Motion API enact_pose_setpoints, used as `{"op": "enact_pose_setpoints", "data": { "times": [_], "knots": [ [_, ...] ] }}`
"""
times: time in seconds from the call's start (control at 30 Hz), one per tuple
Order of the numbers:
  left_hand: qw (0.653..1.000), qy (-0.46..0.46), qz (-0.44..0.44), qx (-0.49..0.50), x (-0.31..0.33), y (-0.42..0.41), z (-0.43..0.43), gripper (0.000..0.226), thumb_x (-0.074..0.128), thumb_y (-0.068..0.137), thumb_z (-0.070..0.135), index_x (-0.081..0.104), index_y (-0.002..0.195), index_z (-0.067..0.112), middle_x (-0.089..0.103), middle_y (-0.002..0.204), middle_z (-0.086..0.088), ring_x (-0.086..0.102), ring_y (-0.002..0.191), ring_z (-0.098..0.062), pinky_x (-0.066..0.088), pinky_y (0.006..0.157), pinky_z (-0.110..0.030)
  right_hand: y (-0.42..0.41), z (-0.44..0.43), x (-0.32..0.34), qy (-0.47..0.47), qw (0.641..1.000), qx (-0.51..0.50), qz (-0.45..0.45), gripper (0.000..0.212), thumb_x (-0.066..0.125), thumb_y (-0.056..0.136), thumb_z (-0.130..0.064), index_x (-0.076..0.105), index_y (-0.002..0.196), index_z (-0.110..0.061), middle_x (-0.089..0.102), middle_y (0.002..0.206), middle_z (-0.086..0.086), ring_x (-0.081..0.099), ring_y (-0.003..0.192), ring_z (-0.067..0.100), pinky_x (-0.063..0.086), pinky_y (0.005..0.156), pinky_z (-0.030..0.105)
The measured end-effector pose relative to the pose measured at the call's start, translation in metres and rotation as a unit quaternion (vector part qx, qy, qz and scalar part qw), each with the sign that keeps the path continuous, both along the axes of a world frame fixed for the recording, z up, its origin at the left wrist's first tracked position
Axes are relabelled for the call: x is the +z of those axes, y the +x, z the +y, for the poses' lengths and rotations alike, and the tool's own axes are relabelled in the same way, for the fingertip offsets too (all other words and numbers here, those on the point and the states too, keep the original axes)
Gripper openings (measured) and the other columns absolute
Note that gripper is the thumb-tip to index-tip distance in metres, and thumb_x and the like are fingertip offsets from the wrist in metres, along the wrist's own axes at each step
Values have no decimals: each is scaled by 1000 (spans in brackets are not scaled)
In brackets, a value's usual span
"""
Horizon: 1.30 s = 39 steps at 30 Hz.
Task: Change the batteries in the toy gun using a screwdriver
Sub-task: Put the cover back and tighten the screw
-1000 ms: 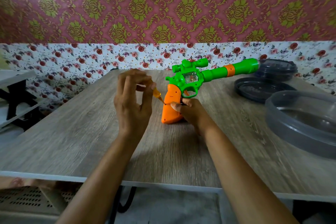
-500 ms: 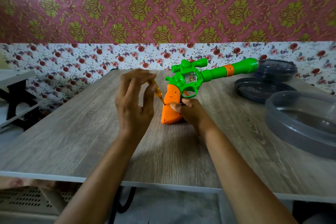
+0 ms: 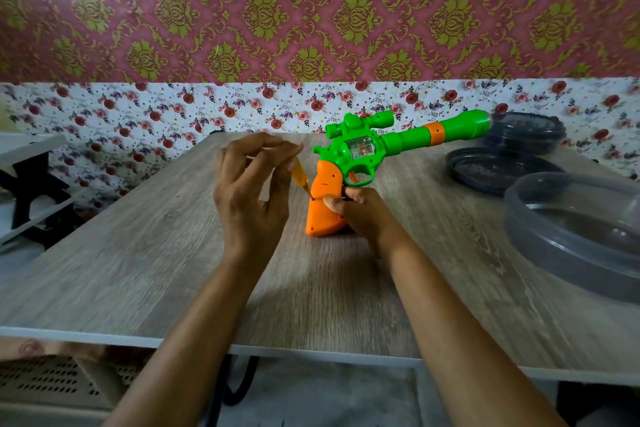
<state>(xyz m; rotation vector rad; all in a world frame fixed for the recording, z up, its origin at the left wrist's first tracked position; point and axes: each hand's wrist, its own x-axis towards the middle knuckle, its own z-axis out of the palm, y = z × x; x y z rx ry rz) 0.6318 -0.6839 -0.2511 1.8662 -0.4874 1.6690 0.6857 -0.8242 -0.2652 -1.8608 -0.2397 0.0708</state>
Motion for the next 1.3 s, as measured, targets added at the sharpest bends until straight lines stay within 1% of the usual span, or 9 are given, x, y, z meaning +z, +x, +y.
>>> {"op": "enact_pose_setpoints", "data": {
  "times": [0.13, 0.2, 0.3, 0.4, 0.53, 0.77, 1.03, 1.13, 1.3],
  "knots": [
    [1000, 5, 5, 5, 2, -1, 0, 28, 56, 89, 3, 59, 113, 16, 61, 106, 9, 53, 99, -18, 46, 76, -37, 0, 0, 0, -4, 1000, 4, 0, 29, 54, 91, -16, 62, 117, -6, 63, 119, 16, 58, 112, 29, 43, 102, 45],
    [1000, 13, 9, 4, 2, -2, -1, 26, 53, 88, 1, 65, 110, 10, 61, 109, 7, 53, 103, -17, 47, 81, -40, 0, -1, 0, -4, 1000, 5, 1, 29, 54, 91, -16, 61, 117, -6, 62, 120, 16, 57, 112, 29, 44, 101, 45],
    [1000, 20, 13, 4, 3, -2, -2, 19, 57, 87, 5, 68, 102, 3, 60, 112, 2, 54, 106, -16, 42, 86, -29, 0, -1, 0, 0, 1000, 4, 2, 29, 54, 91, -16, 61, 117, -6, 63, 119, 15, 58, 112, 28, 43, 102, 45],
    [1000, -3, 23, -14, 0, -1, -2, 16, 66, 84, 12, 65, 99, 4, 62, 103, 2, 58, 98, -19, 43, 81, -22, 1, 0, -1, 3, 1000, 2, 0, 27, 55, 90, -15, 63, 114, -6, 64, 118, 16, 59, 111, 29, 43, 102, 45],
    [995, -34, 60, -65, 1, -3, -5, 32, 63, 88, 11, 47, 116, 17, 66, 106, 1, 64, 95, -11, 50, 79, -23, 2, 1, -1, 1, 1000, 2, 0, 28, 55, 90, -16, 63, 114, -5, 64, 118, 16, 59, 111, 28, 43, 103, 45],
    [991, 10, 116, -67, -1, 0, -4, 39, 41, 96, 14, 48, 134, 7, 61, 120, -3, 59, 107, -12, 48, 86, -28, 2, 0, -1, 2, 1000, 4, -1, 29, 55, 90, -17, 62, 117, -6, 63, 119, 15, 58, 112, 28, 42, 103, 43],
    [988, 39, 127, -83, -2, 0, -7, 46, 50, 93, 19, 32, 135, 23, 62, 112, 8, 62, 105, -5, 49, 87, -21, 5, 2, -3, -2, 1000, 4, 1, 29, 57, 89, -19, 63, 116, -9, 64, 119, 14, 59, 111, 28, 43, 102, 46],
    [994, -19, 94, -57, -2, 2, -5, 51, 51, 93, 10, 28, 137, 14, 62, 106, 5, 60, 95, -1, 46, 80, -11, 5, 3, -4, 1, 1000, 12, -4, 28, 57, 89, -18, 64, 114, -8, 65, 118, 14, 59, 111, 28, 43, 102, 46],
    [988, -104, 113, 11, -1, 3, -1, 40, 40, 96, 19, 43, 133, 2, 58, 90, -4, 52, 73, -10, 32, 61, -8, 4, 5, -6, -4, 1000, 17, -24, 23, 57, 89, -15, 66, 107, -4, 67, 107, 15, 61, 100, 23, 46, 96, 37]
  ]
}}
